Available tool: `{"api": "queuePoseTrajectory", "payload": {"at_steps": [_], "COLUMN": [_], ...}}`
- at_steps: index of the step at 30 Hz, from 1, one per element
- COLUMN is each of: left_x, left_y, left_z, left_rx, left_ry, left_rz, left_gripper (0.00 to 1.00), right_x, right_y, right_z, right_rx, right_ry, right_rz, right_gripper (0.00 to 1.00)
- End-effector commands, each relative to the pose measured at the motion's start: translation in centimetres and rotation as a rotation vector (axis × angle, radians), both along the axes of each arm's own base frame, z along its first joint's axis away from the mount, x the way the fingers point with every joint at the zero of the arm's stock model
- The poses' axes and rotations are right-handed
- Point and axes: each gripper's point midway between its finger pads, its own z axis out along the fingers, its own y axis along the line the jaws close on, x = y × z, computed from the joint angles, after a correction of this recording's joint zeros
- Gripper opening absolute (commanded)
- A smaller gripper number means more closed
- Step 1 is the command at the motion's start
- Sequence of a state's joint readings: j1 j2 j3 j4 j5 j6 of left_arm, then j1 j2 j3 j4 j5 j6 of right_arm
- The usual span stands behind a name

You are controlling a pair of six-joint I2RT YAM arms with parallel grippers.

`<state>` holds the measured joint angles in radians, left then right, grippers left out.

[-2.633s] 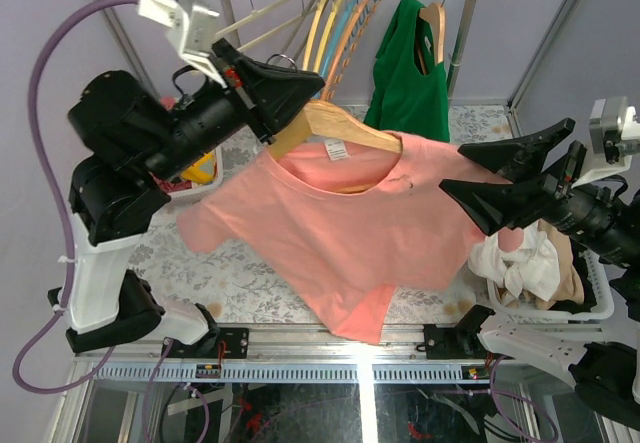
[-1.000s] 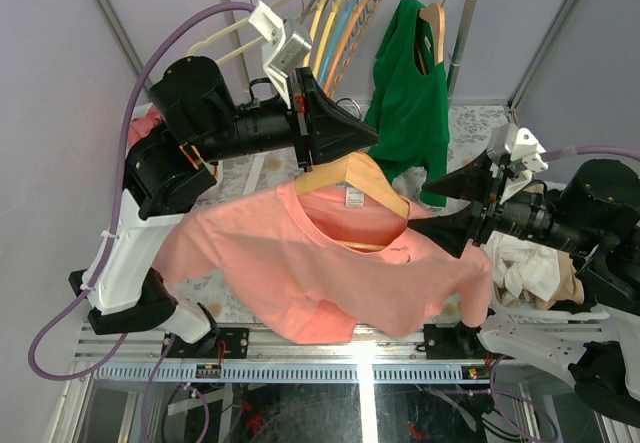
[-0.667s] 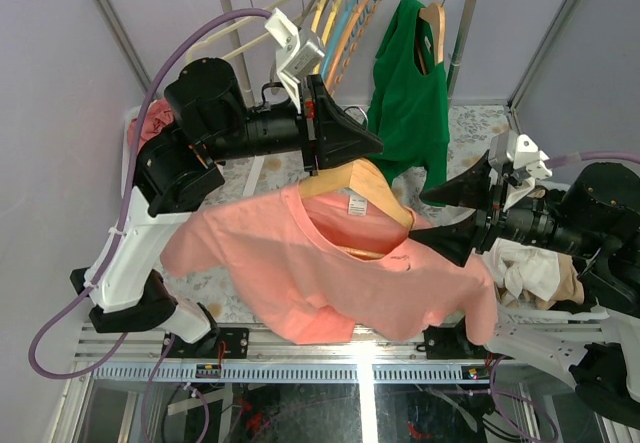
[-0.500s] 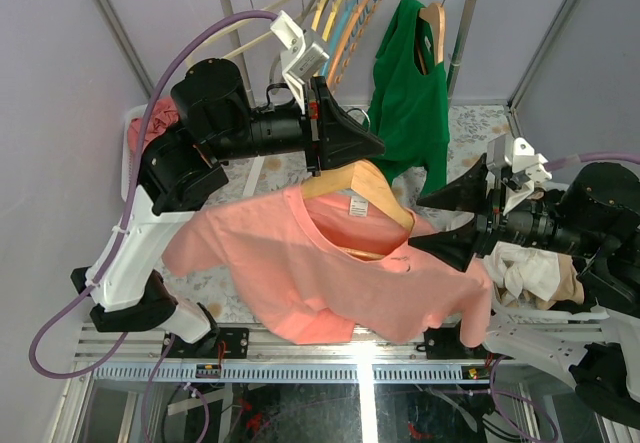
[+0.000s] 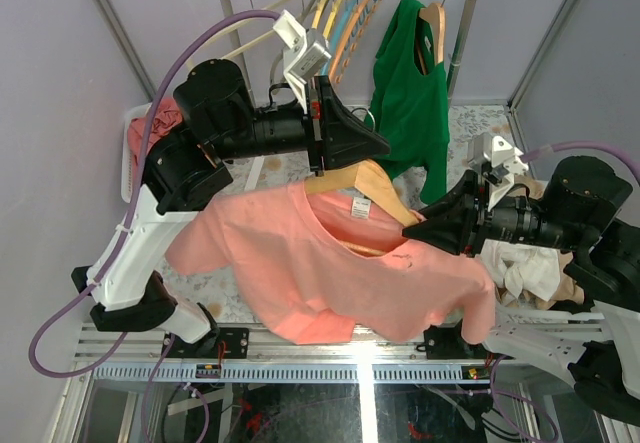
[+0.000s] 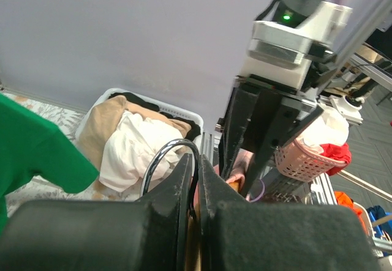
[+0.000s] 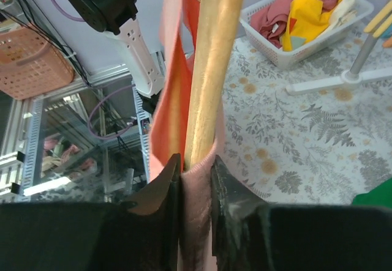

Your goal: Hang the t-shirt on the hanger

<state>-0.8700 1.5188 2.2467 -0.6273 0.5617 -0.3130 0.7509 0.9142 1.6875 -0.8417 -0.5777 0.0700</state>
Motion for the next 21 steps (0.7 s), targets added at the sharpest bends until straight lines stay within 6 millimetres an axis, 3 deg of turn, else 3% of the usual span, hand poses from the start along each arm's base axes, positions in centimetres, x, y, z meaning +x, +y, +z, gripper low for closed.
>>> {"api": "queuePoseTrajectory", "payload": {"at_steps": [1,5,8,14,21], "left_x": [-0.3,1.3,2.7,4.2,4.6], "left_y": [0.4,1.0,2.2,5.2,9.5], "left_z": [2.4,2.0,1.9,2.9,3.8], "left_rx": [-0.089,-0.079,-0.080,-0.088,-0.121], "left_ry": [-0.037,-0.028,-0.036,-0.046,-0.038], "left_rz": [0.004,0.114,0.228,0.409,0.581], "left_gripper": [0.00,0.01,0.24,0.40,0.49], "right_x": [-0.4,0.8,1.7,1.3,0.9], "right_y": [0.3,0.0,-0.9,-5.0,-10.2], "right_z": [0.5,0.4,0.9,2.7,2.1], "right_rx": [0.019,0.019,0.039,0.093,0.069], "right_ry": [-0.003,-0.004,-0.012,-0.032,0.009], "right_rz": [0.026,-0.048,-0.141,-0.316,-0.535], "right_gripper": [0.02,0.00,0.00,0.00,0.00]}}
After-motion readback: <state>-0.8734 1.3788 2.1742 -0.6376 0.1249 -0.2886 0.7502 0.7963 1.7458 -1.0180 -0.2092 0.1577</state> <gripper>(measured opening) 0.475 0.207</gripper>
